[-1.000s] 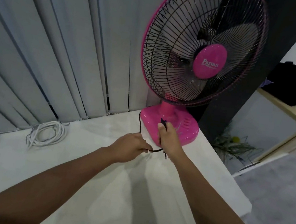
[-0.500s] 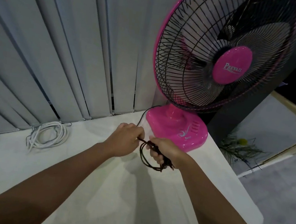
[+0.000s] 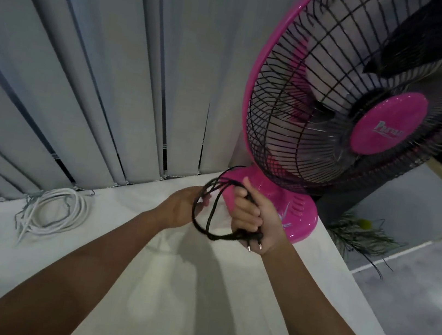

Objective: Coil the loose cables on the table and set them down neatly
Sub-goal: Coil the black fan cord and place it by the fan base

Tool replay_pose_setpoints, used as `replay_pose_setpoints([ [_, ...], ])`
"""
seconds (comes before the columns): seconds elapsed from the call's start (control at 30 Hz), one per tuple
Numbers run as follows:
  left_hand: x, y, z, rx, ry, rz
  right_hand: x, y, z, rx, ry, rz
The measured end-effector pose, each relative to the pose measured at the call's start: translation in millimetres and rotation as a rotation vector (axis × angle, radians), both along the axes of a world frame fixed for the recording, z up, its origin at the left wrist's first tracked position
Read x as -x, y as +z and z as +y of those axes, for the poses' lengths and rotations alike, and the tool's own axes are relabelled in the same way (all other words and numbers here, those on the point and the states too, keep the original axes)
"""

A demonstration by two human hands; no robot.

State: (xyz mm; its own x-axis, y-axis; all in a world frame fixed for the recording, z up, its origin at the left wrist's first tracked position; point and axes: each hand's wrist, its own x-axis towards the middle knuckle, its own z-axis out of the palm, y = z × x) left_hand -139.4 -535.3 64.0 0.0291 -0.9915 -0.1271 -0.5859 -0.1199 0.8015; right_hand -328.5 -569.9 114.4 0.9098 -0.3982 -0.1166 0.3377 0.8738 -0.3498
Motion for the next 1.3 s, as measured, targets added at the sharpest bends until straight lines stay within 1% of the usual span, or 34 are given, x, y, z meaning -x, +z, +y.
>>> replay_pose_setpoints([
  [0.07, -0.8, -10.3, -8.2, -0.048, -0.008, -0.012, -10.0, -3.1, -9.8, -0.078, -0.127, -0.081],
  [0.1, -1.3, -12.6, -10.4, -0.068, 0.007, 0.056, -14.8, -6.0, -14.4, -0.101, -0.195, -0.08],
  [0.13, -1.7, -14.0, -11.9, -0.082, 0.033, 0.191, -19.7, -9.6, -19.3, -0.115, -0.266, -0.065],
  [0.2, -3.3, -19.5, -16.0, -0.127, 0.171, 0.524, -29.1, -18.6, -30.4, -0.135, -0.406, -0.022],
  [0.23, -5.0, -20.8, -18.2, -0.146, 0.241, 0.654, -33.5, -23.3, -36.8, -0.148, -0.469, 0.004],
  [0.27, -7.2, -19.5, -20.7, -0.18, 0.311, 0.723, -38.0, -28.2, -43.3, -0.158, -0.523, 0.036],
  [0.33, -15.3, -22.3, -28.2, -0.259, 0.395, 0.775, -47.4, -38.9, -55.1, -0.165, -0.596, 0.109],
  [0.4, -18.6, -22.3, -37.7, -0.321, 0.4, 0.765, -57.1, -50.8, -63.4, -0.16, -0.613, 0.179],
  [0.47, -18.7, -19.1, -44.0, -0.356, 0.347, 0.679, -66.2, -63.0, -68.7, -0.158, -0.603, 0.225],
  [0.53, -17.8, -18.6, -50.6, -0.326, 0.329, 0.625, -75.8, -72.8, -72.5, -0.142, -0.618, 0.299],
  [0.6, -18.4, -20.9, -56.6, -0.268, 0.382, 0.589, -86.0, -79.9, -75.1, -0.104, -0.67, 0.454],
  [0.7, -22.3, -25.2, -62.2, -0.236, 0.476, 0.547, -101.0, -87.2, -74.8, -0.04, -0.734, 0.755],
  [0.77, -24.8, -26.8, -67.6, -0.238, 0.513, 0.514, -108.1, -91.3, -71.7, 0.073, -0.77, 0.963],
  [0.8, -25.7, -26.2, -71.2, -0.239, 0.529, 0.477, -110.4, -93.9, -69.2, 0.122, -0.788, 1.037],
  [0.87, -28.0, -24.6, -80.1, -0.216, 0.537, 0.35, -111.3, -101.2, -64.5, 0.147, -0.804, 1.114],
  [1.0, -27.4, -25.6, -94.3, -0.131, 0.455, 0.073, -109.0, -108.5, -60.8, 0.104, -0.801, 1.121],
  [1.1, -24.0, -26.6, -97.2, -0.14, 0.417, -0.023, -114.6, -109.6, -61.5, 0.019, -0.749, 1.167],
  [1.2, -23.5, -31.7, -97.9, -0.185, 0.447, 0.01, -121.9, -107.7, -64.3, -0.073, -0.773, 1.09],
  [1.3, -22.5, -35.5, -90.0, -0.236, 0.584, 0.176, -131.8, -103.7, -64.2, -0.129, -0.87, 0.944],
])
